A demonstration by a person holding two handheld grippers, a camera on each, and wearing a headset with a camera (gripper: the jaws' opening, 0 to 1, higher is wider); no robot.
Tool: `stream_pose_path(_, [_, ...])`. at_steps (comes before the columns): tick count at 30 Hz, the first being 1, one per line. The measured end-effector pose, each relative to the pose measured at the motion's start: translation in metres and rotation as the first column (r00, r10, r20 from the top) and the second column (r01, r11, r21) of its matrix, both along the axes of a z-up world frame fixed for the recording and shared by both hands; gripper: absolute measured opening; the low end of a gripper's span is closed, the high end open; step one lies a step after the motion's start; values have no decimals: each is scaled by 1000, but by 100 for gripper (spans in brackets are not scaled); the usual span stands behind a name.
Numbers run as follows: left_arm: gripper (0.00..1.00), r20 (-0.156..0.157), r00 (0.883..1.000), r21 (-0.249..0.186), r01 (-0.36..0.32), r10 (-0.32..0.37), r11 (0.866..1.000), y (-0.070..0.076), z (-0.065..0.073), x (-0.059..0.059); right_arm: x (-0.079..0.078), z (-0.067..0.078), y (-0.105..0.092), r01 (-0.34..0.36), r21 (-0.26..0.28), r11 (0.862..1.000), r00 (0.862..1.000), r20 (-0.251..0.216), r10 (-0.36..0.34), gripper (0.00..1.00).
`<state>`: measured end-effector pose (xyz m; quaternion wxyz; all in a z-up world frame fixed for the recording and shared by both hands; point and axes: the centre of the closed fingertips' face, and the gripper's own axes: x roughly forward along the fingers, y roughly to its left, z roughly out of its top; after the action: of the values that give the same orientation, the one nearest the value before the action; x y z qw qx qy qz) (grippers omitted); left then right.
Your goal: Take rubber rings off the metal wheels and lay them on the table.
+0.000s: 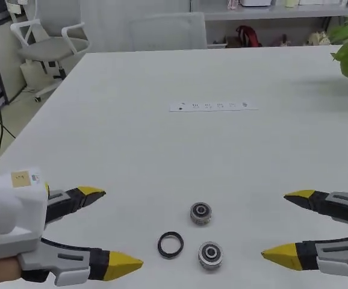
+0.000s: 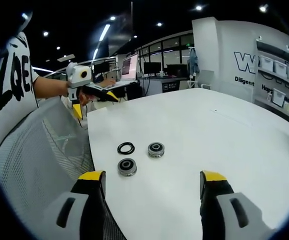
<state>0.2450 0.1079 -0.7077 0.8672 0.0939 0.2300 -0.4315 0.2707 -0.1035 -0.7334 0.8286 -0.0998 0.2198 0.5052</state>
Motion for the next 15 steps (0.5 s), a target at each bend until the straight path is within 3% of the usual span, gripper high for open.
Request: stream_pose_path(15, [90,-10,1000,-1,-15,15,1000,4,-6,-2,-8,-7,-2,23,-4,1000,1000,-6,-23,77])
